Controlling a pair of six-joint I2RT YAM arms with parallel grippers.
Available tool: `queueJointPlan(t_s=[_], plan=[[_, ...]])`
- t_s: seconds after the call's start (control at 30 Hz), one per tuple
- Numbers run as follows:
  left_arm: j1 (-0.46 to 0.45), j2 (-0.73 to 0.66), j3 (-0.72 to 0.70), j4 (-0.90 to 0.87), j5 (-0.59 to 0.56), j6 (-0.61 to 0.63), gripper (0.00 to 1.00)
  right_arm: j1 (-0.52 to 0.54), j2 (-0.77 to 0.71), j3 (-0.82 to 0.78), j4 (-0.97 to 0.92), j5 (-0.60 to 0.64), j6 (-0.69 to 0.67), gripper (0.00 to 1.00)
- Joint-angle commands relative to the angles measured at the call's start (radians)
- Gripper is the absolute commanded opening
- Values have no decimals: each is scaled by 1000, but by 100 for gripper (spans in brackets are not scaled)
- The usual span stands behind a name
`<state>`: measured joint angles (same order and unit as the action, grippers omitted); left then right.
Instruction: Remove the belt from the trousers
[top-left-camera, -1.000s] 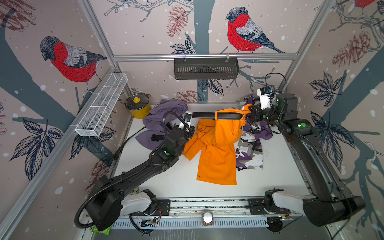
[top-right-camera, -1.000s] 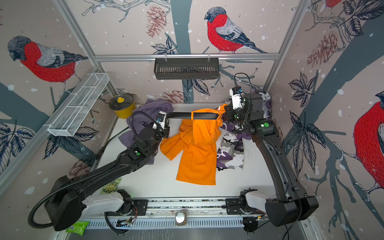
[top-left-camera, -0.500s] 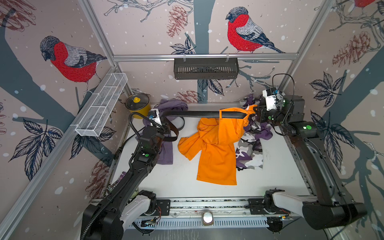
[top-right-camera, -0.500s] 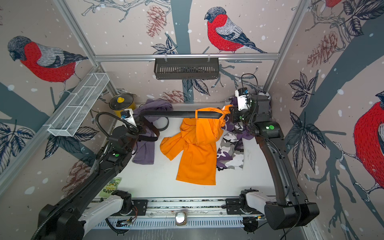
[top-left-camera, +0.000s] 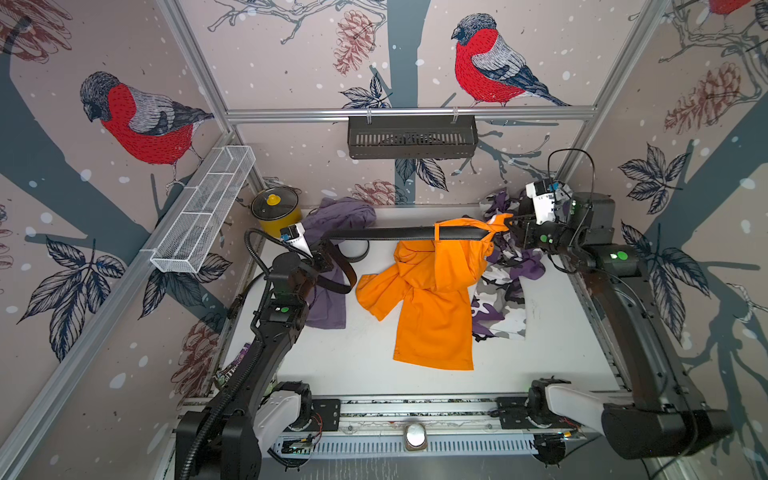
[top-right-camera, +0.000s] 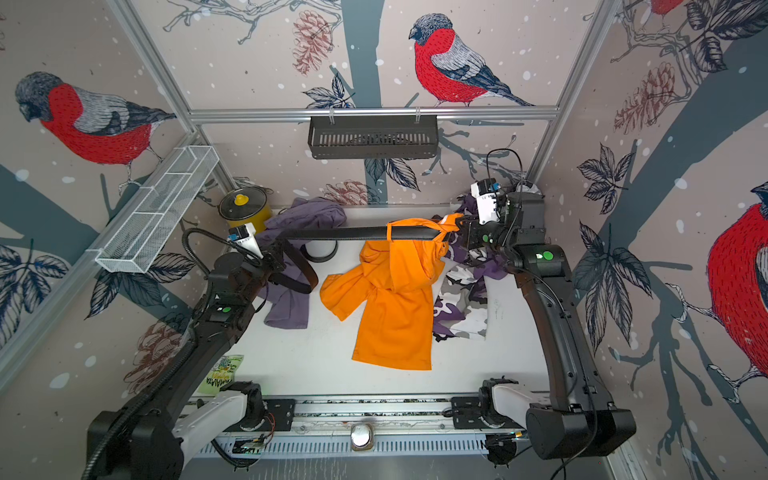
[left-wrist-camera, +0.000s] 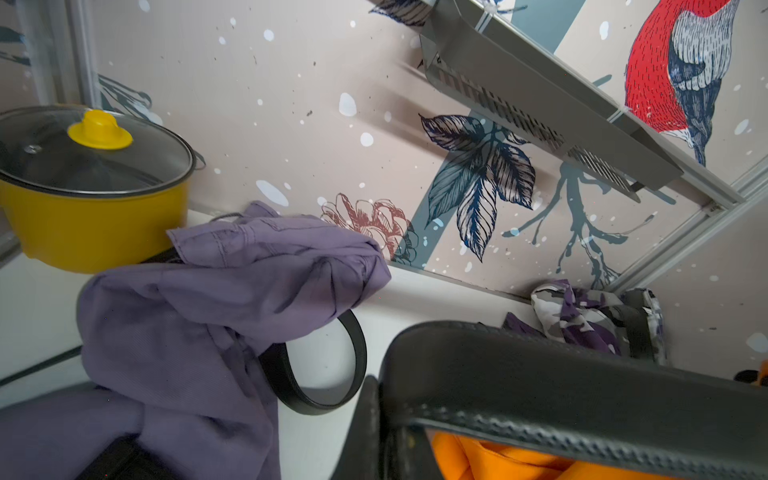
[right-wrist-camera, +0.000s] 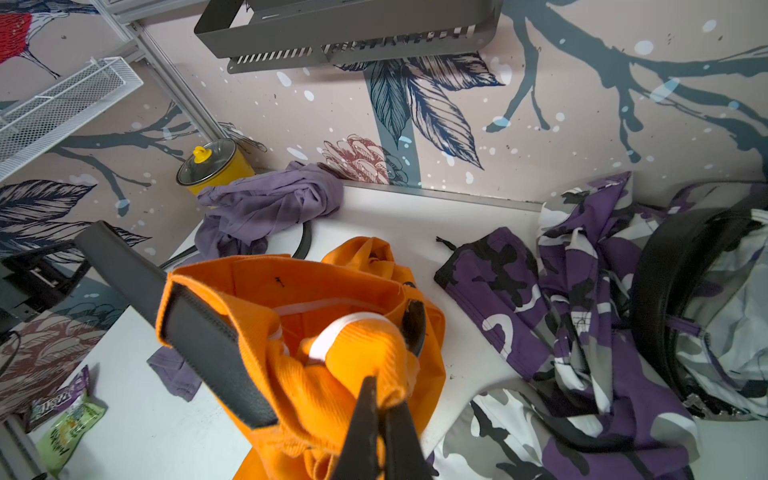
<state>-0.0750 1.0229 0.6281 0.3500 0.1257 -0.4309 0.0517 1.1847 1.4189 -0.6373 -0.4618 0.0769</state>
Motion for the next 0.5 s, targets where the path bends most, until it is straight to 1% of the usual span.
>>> queueJointPlan(t_s=[0.0,0.03,0.2,0.23,0.27,0.3,0.33,0.37,0.4,0.43,0.47], plan=[[45,27,20,-87,-271,-69,0,-23,-6,13,67,279,-28,0],[34,42,27,-78,-222,-44,0,6,-3,16,70,280,-37,0],[-108,111,60,-92,-239,17,0,175,23,40,96,312,-58,0],[-127,130,68,-98,-229,19,7,202,34,53,95,314,-56,0],[-139,145,75,-110,-222,17,27,220,44,64,94,315,-54,0],[-152,165,87,-128,-215,15,55,236,59,82,86,315,-52,0],[-161,181,100,-153,-213,13,76,250,64,101,75,319,-53,0],[-173,189,111,-174,-219,15,86,257,91,116,68,324,-50,0],[-186,188,119,-194,-237,20,92,265,102,129,64,329,-51,0],[-205,180,123,-207,-263,30,96,268,107,136,64,331,-49,0],[-221,165,124,-218,-292,40,97,269,111,141,61,332,-47,0]])
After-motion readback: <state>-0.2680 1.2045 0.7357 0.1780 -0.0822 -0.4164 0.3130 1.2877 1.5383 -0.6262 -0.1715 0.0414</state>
